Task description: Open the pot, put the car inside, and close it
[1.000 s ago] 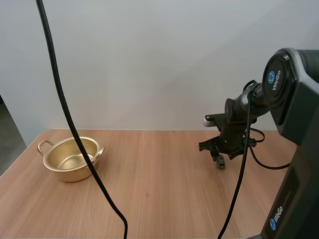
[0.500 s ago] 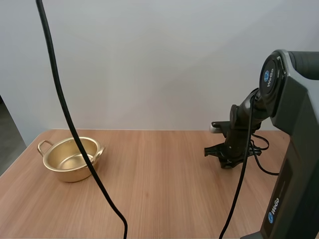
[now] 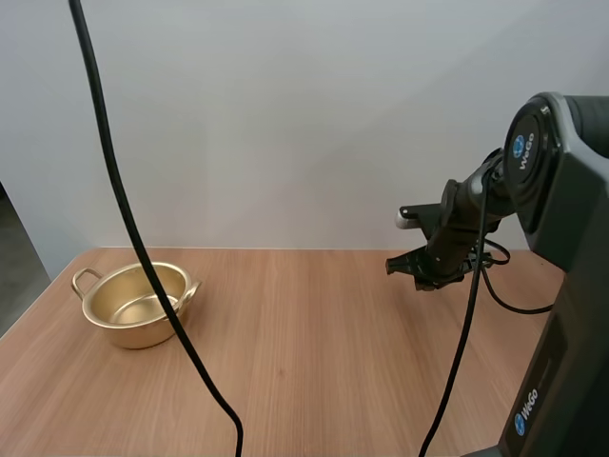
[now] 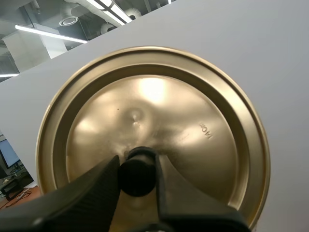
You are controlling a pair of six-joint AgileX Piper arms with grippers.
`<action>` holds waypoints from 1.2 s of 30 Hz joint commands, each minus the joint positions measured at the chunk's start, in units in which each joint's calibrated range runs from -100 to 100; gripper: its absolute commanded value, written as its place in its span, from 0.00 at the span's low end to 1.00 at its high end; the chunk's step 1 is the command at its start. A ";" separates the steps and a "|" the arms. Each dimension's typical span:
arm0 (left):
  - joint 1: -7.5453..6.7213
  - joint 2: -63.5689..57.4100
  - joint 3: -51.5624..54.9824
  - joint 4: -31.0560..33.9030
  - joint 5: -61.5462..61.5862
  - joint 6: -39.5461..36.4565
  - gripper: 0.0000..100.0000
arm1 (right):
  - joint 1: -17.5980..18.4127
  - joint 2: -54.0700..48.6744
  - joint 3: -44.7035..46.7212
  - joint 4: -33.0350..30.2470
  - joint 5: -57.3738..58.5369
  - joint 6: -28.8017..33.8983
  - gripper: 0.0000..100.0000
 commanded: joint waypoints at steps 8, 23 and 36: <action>0.00 0.10 -0.01 -0.05 -2.42 0.00 0.00 | 6.83 -10.31 -6.25 29.47 13.39 -24.74 0.00; 0.00 -0.02 -0.01 -1.85 -9.90 -2.60 0.00 | 25.45 -5.12 -18.87 29.17 9.06 -27.88 0.00; 0.00 -0.14 -5.02 -2.49 -11.43 -2.60 0.00 | 32.47 10.42 -27.42 30.76 7.59 -31.59 0.00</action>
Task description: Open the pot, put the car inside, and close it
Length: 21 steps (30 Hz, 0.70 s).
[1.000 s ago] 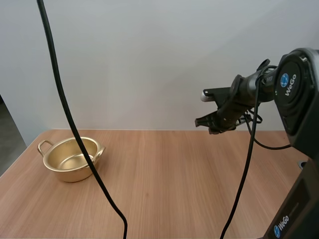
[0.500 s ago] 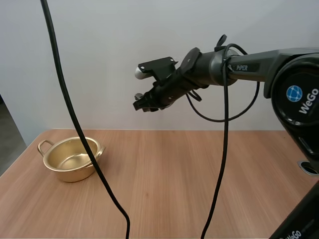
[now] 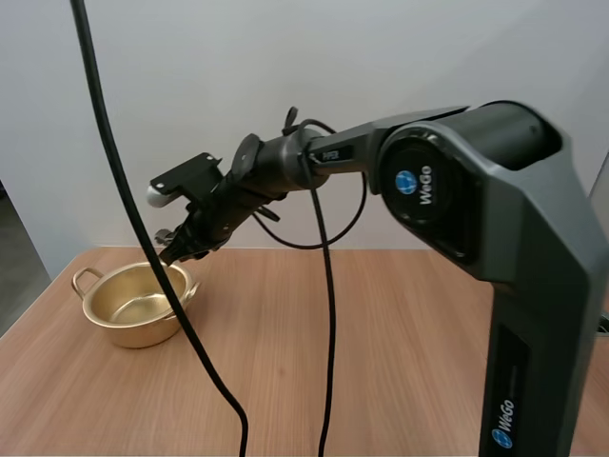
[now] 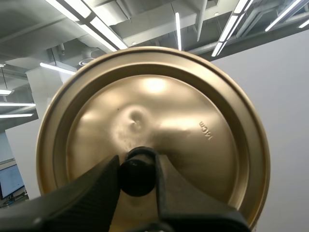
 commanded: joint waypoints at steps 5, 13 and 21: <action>0.00 0.04 0.02 -0.01 0.26 0.06 0.00 | 3.86 3.55 -1.82 -1.24 -0.21 -1.10 0.00; 0.00 0.04 0.02 -0.01 0.41 0.06 0.00 | 5.17 7.93 -1.97 -4.39 -5.45 -1.10 0.00; 0.00 0.04 0.02 -0.01 0.41 0.06 0.00 | 5.17 9.40 -1.97 -4.94 -12.97 -1.10 0.60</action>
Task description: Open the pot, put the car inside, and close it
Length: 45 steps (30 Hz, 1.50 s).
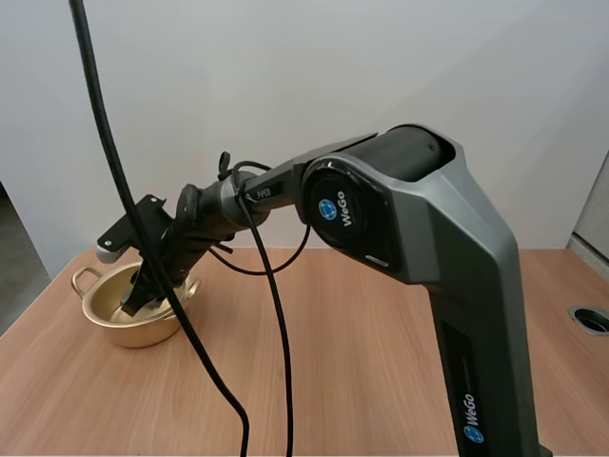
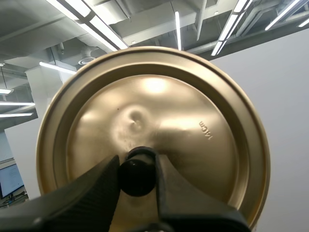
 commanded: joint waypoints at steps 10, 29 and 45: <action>0.00 0.17 0.02 -0.01 1.84 1.02 0.00 | -0.87 -2.42 0.05 -3.43 -2.49 4.30 0.45; 0.00 9.11 10.12 1.72 22.59 0.92 0.00 | -27.81 -22.63 1.36 -3.73 22.84 9.90 0.00; 0.00 23.47 48.07 2.61 8.95 0.89 0.00 | -39.04 -40.85 10.40 2.81 22.68 3.93 0.00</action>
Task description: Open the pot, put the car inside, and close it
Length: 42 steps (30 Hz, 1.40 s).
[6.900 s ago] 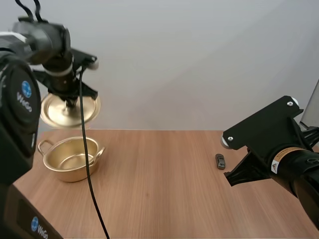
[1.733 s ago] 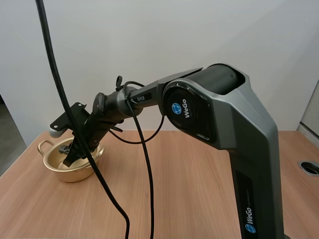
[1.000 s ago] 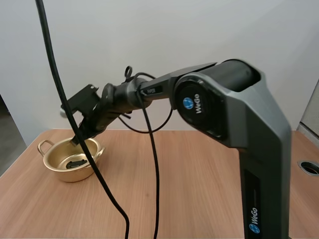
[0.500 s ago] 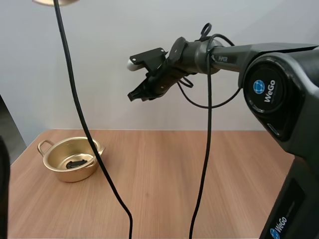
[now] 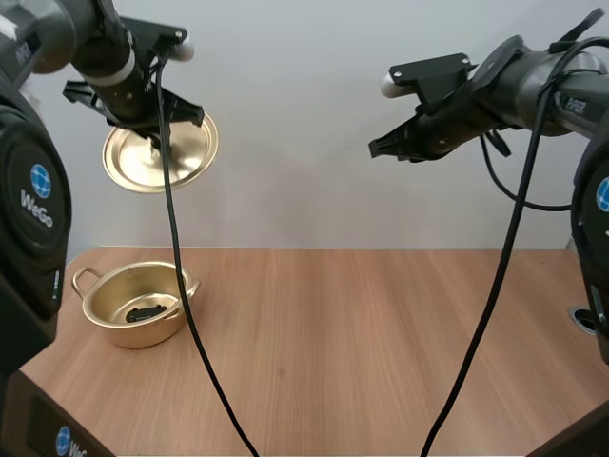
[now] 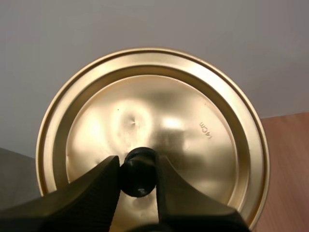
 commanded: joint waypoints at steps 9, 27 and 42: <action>3.31 3.34 33.03 0.90 -19.80 -0.43 0.00 | -1.88 -2.71 0.00 2.65 -0.10 0.09 0.00; 3.99 7.11 40.85 10.14 -29.87 -2.53 0.00 | -1.88 -3.37 0.00 4.38 3.51 -0.35 0.00; 3.99 7.11 40.85 11.10 -31.50 -3.64 0.53 | -1.88 -3.64 0.00 4.38 3.86 -0.43 0.00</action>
